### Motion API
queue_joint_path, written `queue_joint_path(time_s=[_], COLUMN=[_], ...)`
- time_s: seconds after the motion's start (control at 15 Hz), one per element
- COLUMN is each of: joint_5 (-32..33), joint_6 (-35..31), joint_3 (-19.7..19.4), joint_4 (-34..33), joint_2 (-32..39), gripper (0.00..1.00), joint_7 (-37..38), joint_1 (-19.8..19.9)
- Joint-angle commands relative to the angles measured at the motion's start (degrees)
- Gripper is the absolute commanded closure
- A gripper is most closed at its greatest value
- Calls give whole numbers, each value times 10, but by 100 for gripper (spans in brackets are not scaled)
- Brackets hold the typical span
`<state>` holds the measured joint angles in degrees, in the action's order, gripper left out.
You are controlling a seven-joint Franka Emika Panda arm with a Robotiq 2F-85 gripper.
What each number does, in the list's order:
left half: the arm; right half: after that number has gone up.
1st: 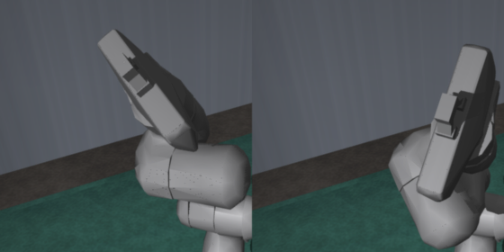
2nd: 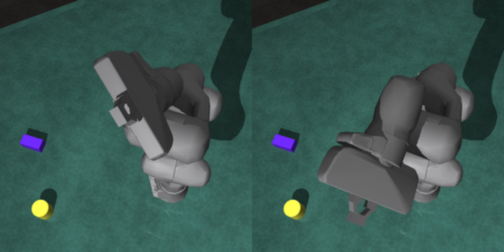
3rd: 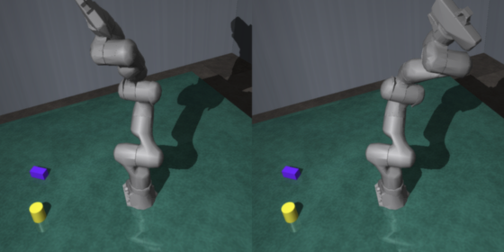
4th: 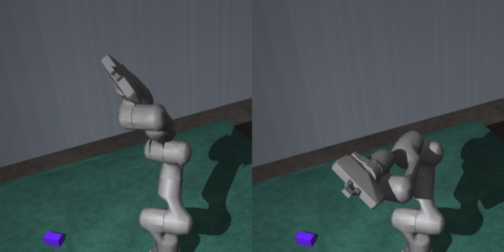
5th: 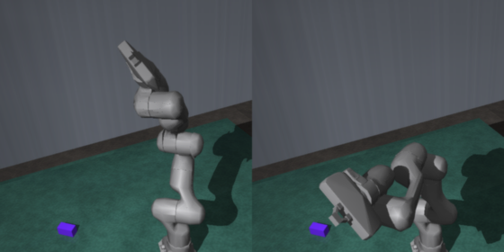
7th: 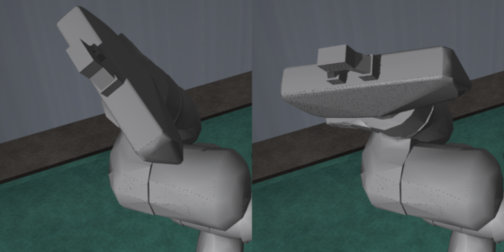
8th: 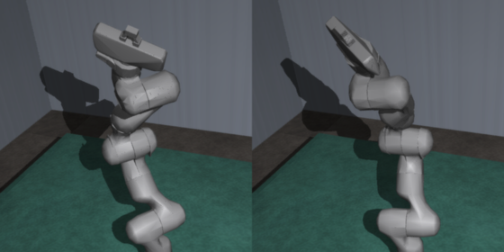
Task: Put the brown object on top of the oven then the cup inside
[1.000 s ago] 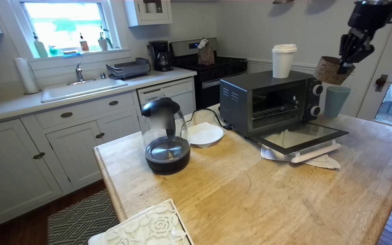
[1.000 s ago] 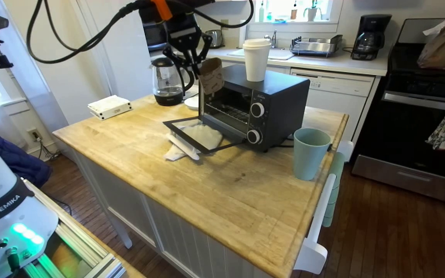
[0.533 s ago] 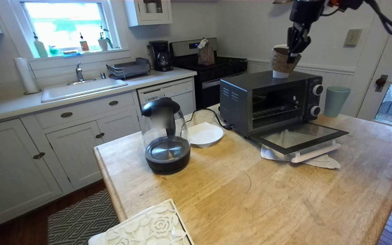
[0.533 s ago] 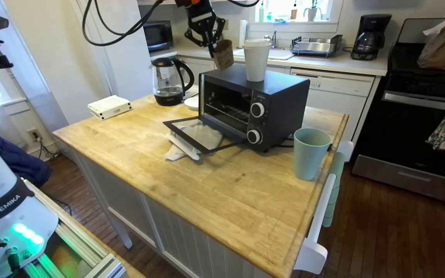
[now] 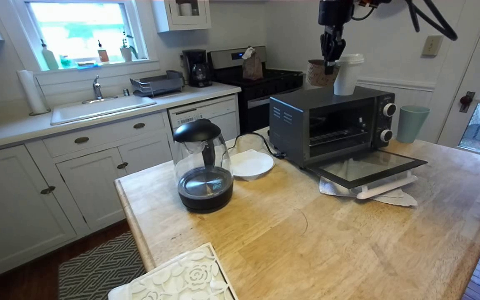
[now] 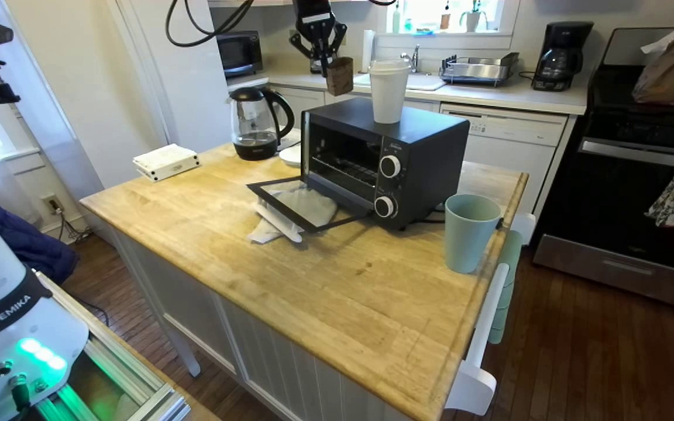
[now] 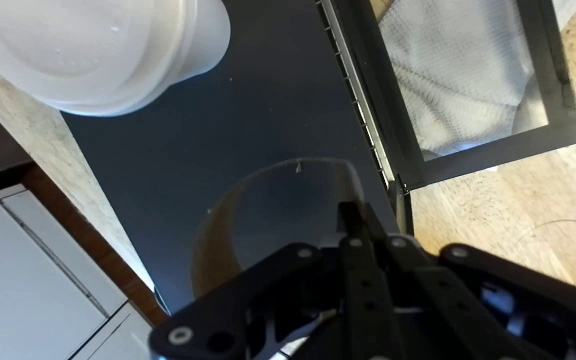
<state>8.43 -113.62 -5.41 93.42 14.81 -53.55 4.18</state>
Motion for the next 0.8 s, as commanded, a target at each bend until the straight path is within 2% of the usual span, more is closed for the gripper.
queue_joint_path(time_s=[0.0, 0.2, 0.47, 0.53, 0.6, 0.73], joint_5=[-3, 8, 10, 12, 14, 17], joint_6=[71, 62, 48, 46, 46, 46], joint_3=[13, 14, 19, 19, 20, 21], joint_4=[-89, -98, -79, -77, -76, -77], joint_2=[59, 77, 84, 86, 84, 73], gripper=[100, 100, 100, 91, 73, 60], joint_7=[-9, 6, 4, 7, 9, 12], joint_1=[16, 15, 15, 14, 13, 12])
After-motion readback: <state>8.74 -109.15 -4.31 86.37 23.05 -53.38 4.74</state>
